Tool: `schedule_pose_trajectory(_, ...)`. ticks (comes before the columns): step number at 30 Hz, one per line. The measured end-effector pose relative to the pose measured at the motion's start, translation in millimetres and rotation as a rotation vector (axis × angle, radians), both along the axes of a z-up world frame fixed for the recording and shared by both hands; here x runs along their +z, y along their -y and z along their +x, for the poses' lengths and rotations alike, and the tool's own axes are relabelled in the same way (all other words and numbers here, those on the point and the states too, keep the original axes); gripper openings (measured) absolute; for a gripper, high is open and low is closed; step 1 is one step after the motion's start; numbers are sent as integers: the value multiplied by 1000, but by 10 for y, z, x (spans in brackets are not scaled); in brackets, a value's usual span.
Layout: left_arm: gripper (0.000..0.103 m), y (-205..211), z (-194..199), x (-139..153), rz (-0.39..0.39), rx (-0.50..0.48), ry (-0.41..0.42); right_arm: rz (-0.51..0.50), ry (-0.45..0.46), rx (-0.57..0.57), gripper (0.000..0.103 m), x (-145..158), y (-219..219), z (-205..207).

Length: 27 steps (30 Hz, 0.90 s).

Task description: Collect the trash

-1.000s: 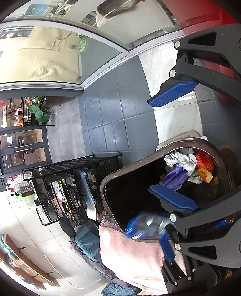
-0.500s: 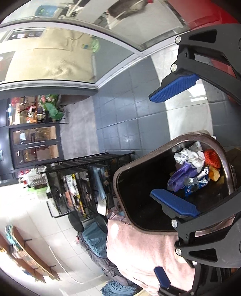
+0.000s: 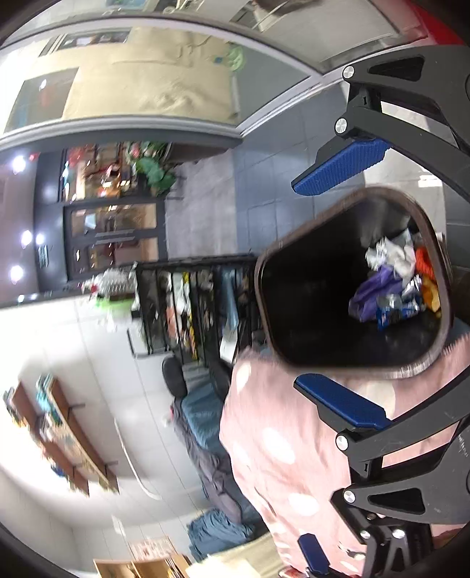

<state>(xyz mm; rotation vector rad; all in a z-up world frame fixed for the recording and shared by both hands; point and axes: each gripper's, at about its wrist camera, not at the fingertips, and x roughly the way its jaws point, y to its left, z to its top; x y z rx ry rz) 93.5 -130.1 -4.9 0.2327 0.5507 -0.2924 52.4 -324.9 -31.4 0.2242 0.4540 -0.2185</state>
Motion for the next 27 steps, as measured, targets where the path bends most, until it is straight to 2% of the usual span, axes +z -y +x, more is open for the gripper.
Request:
schedule_pose_trajectory(6,97,-321,-188,18,-12,102,58,-21,37,117,97,73,-432,-129)
schedule_pose_trajectory(14,98,-712,-409,10,-54,216,85,-56,97,188,97,109,-855,-275)
schedule_pose_trajectory(20,97,-871,-536,17,-77,271,109,-45,109,244,97,120,-1065,-366)
schedule_pose_trajectory(27,97,-984,-637,38,-95,310,135,-87,122,283,97,108,-1294,-476)
